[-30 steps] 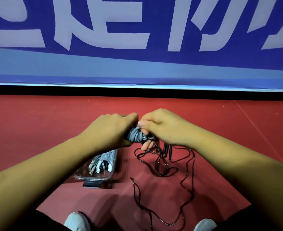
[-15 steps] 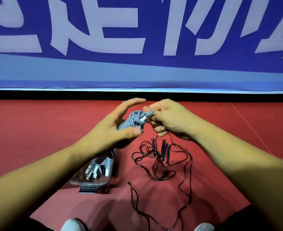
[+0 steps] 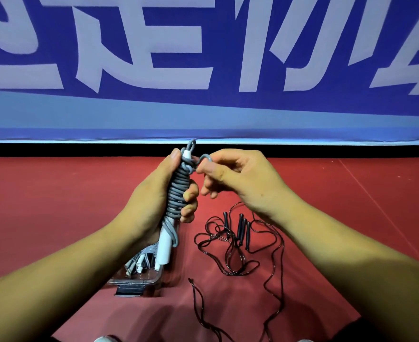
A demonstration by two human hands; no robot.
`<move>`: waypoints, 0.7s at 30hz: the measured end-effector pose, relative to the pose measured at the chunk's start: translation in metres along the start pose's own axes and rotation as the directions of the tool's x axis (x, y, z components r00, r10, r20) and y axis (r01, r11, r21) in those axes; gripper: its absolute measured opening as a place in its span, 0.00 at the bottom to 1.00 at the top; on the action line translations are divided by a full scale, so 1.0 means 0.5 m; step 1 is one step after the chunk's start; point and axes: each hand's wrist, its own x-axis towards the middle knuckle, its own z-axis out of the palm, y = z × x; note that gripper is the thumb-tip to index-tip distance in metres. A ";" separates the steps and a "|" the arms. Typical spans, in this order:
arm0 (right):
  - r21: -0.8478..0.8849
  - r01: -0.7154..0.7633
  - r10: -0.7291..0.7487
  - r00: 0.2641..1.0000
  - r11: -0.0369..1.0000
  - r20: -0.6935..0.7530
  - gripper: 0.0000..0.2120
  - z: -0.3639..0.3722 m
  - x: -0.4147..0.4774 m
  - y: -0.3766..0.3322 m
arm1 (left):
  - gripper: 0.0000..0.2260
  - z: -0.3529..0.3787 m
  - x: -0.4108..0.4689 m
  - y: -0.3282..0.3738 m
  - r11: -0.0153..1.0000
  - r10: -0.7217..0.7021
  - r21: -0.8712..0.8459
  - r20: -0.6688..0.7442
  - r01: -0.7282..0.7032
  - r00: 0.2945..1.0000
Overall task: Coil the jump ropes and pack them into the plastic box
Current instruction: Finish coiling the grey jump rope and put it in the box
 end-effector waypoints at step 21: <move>0.232 -0.018 0.072 0.971 0.973 -0.228 0.07 0.027 0.022 0.014 | 0.14 -0.005 -0.007 -0.011 0.995 -0.004 -0.103 0.067 0.010 0.998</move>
